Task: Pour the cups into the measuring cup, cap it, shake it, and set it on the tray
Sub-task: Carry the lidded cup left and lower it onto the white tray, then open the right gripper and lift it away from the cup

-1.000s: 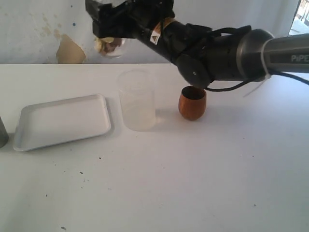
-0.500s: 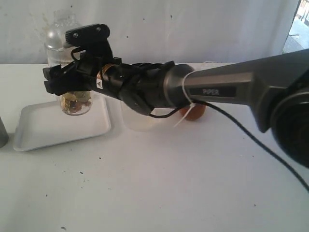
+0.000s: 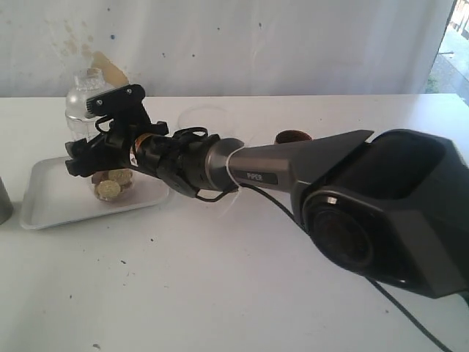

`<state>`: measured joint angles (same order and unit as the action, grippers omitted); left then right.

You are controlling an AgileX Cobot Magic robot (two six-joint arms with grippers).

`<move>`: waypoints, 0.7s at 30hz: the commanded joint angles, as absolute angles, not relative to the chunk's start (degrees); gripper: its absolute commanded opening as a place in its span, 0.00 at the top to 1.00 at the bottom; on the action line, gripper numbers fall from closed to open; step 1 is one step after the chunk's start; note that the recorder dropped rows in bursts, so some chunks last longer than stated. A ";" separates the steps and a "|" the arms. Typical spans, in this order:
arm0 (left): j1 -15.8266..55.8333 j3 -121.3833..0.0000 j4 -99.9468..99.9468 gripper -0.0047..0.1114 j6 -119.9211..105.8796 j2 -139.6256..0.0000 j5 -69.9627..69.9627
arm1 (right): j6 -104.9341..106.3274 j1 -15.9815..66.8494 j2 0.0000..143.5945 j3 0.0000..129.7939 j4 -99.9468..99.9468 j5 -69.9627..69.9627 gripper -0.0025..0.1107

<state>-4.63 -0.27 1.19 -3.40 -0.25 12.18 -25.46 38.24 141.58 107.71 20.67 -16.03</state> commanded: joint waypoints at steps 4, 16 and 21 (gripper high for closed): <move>-4.37 0.00 1.30 0.96 -3.55 0.00 11.59 | -25.70 38.20 144.52 113.89 20.89 -10.26 0.42; -4.37 0.00 1.30 0.96 -3.55 0.00 11.59 | -25.88 38.20 143.47 114.67 21.63 -11.18 0.15; -4.37 0.00 1.30 0.96 -3.55 0.00 11.59 | -25.77 38.20 143.44 114.67 21.63 -9.93 0.15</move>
<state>-4.63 -0.27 1.19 -3.40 -0.25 12.18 -25.46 38.24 144.13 114.21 21.45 -10.55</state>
